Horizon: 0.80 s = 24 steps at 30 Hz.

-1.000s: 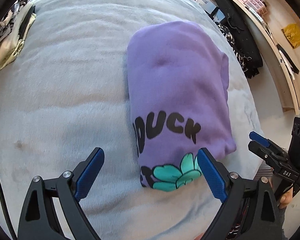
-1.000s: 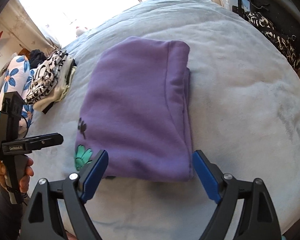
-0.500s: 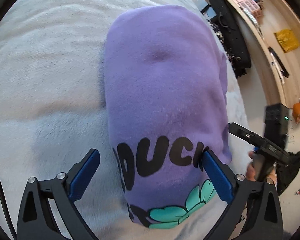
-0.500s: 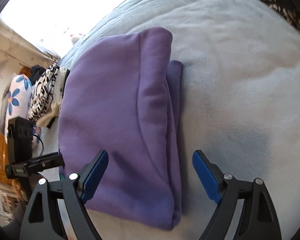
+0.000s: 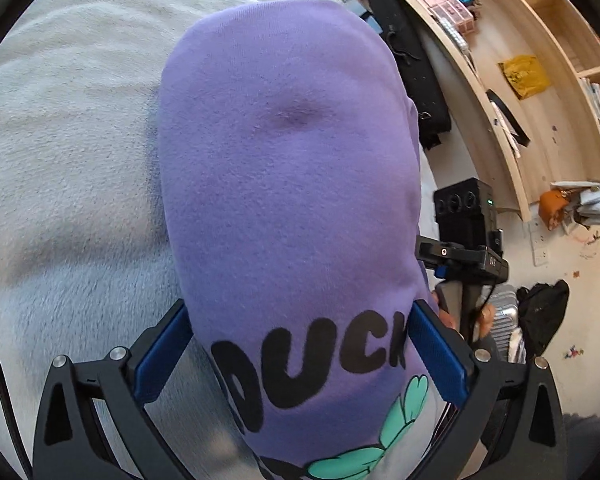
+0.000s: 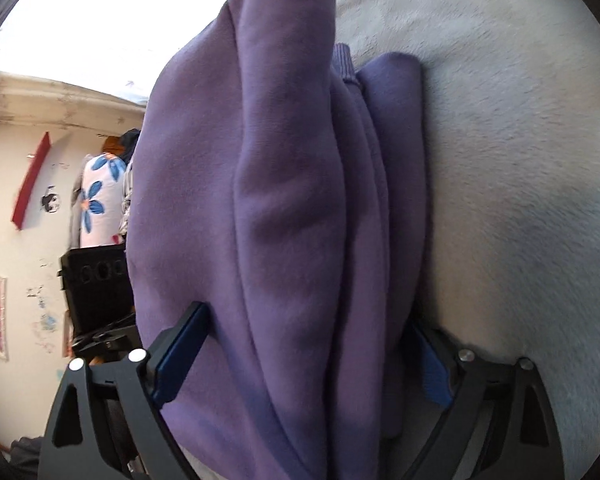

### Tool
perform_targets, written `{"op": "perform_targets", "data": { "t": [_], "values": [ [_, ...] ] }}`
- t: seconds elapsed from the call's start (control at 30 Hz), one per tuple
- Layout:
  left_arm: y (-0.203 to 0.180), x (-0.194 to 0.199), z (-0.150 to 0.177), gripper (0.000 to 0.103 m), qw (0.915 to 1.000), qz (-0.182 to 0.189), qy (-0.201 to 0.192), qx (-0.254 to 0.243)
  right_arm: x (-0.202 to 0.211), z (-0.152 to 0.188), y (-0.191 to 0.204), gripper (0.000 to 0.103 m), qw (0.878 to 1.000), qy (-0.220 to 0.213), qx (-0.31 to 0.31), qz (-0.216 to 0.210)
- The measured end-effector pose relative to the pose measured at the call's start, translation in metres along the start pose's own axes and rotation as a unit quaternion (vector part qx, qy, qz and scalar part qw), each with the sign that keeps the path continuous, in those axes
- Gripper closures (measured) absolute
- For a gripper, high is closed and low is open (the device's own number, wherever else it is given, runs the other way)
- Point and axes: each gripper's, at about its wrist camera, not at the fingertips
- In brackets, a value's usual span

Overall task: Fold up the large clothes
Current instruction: 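Push the folded hoodie bundle with both open tools to square it, then grasp the folded purple hoodie with both tools and lift it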

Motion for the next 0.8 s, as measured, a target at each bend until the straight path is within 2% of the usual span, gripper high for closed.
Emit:
{"op": "perform_targets", "data": {
  "t": [0.17, 0.3, 0.43, 0.5, 0.53, 0.63, 0.8],
  "values": [
    [0.010, -0.016, -0.006, 0.000, 0.9988, 0.045, 0.013, 0.015, -0.010, -0.002, 0.013, 0.000, 0.999, 0.010, 0.025, 0.023],
    [0.008, -0.029, -0.013, 0.000, 0.9981, 0.051, 0.018, 0.031, -0.005, -0.002, 0.011, 0.000, 0.999, 0.006, 0.026, 0.022],
    [-0.009, -0.037, -0.018, 0.000, 0.9987, 0.019, 0.017, 0.044, -0.006, 0.001, 0.020, 0.003, 0.999, -0.008, 0.026, 0.036],
    [-0.020, -0.036, -0.019, 0.000, 0.9990, -0.007, 0.007, 0.044, -0.003, 0.004, 0.023, 0.011, 0.999, -0.013, 0.023, 0.037],
    [-0.025, -0.036, -0.019, 0.000, 0.9990, -0.017, 0.002, 0.041, -0.002, 0.005, 0.025, 0.019, 0.999, -0.016, 0.023, 0.035],
    [-0.050, -0.031, -0.019, 0.004, 0.9979, -0.062, -0.015, 0.012, 0.006, 0.010, 0.038, 0.034, 0.998, -0.031, 0.039, 0.049],
    [-0.089, -0.012, -0.020, 0.007, 0.9914, -0.116, -0.049, -0.035, 0.011, 0.019, 0.064, 0.045, 0.995, -0.046, 0.058, 0.070]
  ]
}}
Point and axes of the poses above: each gripper's, at about its wrist camera, not at the fingertips, and x roughly against the way its jaws point, y to its left, z to its underside, and after that the axes turned 4 degrees about y, right-handed
